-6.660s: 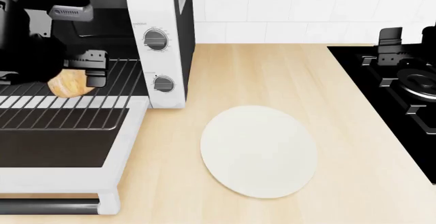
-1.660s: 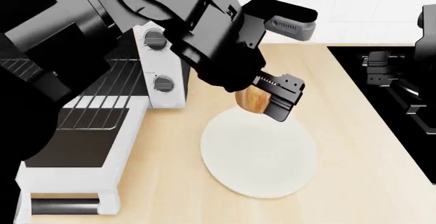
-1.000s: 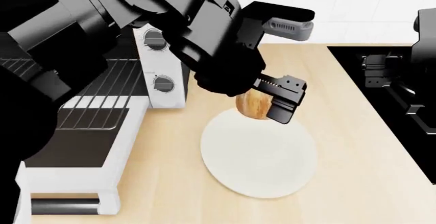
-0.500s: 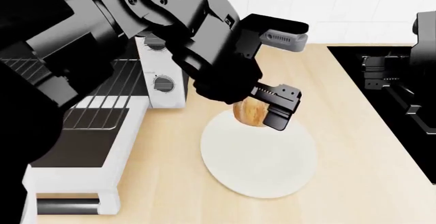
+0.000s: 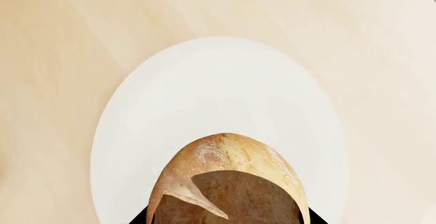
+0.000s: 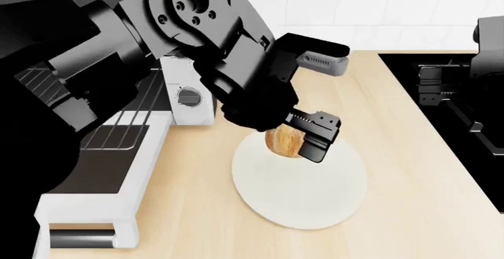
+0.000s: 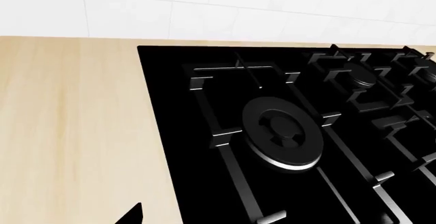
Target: Pick the bread from the rack and place it on the plate on the counter.
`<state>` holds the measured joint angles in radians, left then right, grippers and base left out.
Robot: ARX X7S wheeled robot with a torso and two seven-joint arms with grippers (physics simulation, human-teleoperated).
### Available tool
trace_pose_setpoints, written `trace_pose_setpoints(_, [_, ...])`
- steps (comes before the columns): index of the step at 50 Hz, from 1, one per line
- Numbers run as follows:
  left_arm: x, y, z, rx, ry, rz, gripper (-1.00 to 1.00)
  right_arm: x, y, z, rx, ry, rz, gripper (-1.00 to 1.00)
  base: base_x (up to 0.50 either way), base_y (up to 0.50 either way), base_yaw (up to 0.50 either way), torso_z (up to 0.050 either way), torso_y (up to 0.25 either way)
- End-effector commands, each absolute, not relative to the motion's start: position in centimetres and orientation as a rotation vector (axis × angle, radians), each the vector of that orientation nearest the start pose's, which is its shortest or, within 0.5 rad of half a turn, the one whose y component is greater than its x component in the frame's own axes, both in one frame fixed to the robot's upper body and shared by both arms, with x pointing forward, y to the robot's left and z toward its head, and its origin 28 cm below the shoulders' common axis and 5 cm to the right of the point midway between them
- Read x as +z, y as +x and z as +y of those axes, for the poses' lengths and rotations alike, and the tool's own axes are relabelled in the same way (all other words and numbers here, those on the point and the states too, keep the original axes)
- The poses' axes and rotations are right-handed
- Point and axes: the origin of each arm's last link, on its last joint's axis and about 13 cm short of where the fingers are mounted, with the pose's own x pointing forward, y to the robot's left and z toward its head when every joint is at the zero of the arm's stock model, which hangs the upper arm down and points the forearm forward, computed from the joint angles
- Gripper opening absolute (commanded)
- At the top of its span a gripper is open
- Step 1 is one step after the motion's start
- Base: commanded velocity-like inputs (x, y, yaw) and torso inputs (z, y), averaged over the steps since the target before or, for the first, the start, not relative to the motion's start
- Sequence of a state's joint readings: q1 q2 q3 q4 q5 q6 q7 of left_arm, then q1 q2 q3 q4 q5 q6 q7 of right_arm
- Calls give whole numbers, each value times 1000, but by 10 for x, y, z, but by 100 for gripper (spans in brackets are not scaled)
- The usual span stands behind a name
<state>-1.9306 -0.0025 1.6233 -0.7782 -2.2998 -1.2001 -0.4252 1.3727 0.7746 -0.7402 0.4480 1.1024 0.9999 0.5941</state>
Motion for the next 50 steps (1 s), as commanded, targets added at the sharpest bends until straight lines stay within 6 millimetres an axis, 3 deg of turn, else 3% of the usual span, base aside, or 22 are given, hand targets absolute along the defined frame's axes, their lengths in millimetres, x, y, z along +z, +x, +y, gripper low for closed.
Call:
trace_pose_setpoints(1, [335, 312, 82, -640, 291, 1005, -100, 264, 338, -242, -421, -161, 444, 100, 0, 0, 0, 0, 0])
trace_pose_setpoints(3, [335, 312, 81, -640, 294, 1003, -100, 264, 339, -242, -420, -161, 444, 100, 0, 0, 0, 0, 0])
trace_pose_setpoints(4, [335, 312, 81, -639, 301, 1002, 100, 264, 338, -243, -421, -160, 444, 100, 0, 0, 3, 0, 0])
trace_pose_setpoints(23, [377, 306, 87, -639, 262, 868, 100, 268, 339, -240, -415, -165, 437, 100, 0, 0, 0, 0, 0])
trace_pose_setpoints(30, [414, 294, 95, -639, 233, 757, 100, 281, 335, -236, -395, -156, 406, 100, 0, 0, 0, 0, 0])
trace_pose_setpoints(50, [449, 269, 109, -634, 237, 650, 100, 311, 324, -226, -357, -157, 331, 100, 0, 0, 0, 0, 0])
